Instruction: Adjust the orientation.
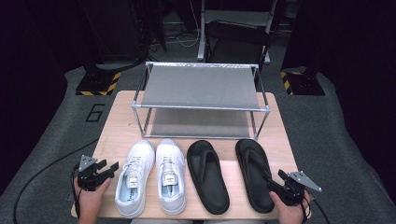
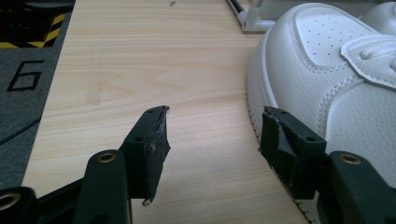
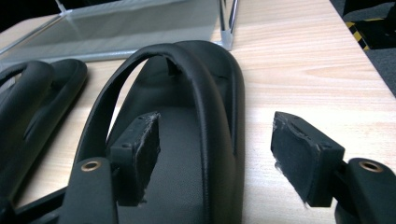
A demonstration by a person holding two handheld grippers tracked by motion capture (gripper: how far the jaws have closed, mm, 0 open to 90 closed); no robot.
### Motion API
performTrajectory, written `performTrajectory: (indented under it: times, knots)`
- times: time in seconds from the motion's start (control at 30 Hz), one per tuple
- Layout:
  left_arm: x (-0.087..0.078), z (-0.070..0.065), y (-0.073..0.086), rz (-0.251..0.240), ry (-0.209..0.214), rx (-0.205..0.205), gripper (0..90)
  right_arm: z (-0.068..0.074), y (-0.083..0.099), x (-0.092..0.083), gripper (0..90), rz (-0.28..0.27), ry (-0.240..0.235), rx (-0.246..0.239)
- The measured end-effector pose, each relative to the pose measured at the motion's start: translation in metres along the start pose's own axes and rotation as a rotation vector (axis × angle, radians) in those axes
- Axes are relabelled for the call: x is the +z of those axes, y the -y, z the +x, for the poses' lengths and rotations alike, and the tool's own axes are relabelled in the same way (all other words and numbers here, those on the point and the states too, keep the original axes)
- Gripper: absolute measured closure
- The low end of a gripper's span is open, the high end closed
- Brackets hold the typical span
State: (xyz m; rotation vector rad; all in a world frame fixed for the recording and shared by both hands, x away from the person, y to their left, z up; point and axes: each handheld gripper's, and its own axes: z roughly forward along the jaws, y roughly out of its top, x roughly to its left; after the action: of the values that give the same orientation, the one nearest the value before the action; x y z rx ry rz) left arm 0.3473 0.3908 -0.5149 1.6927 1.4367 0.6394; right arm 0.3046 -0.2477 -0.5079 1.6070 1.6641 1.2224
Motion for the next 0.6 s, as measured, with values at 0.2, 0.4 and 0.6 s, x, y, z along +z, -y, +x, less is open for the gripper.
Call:
performTrajectory:
  times: [0.2, 0.4, 0.6]
  knots:
    - [0.003, 0.0, -0.001, -0.001, 0.008, 0.004, 42.3, 0.003, 0.0, 0.0, 29.5, 0.001, 0.007, -0.03]
    - [0.003, 0.0, -0.001, -0.002, 0.011, 0.004, 42.4, 0.007, 0.0, 0.002, 24.5, 0.023, 0.016, -0.039]
    - [0.001, -0.002, 0.0, -0.007, 0.016, 0.007, 42.3, 0.011, -0.001, 0.003, 24.0, 0.022, 0.016, -0.041]
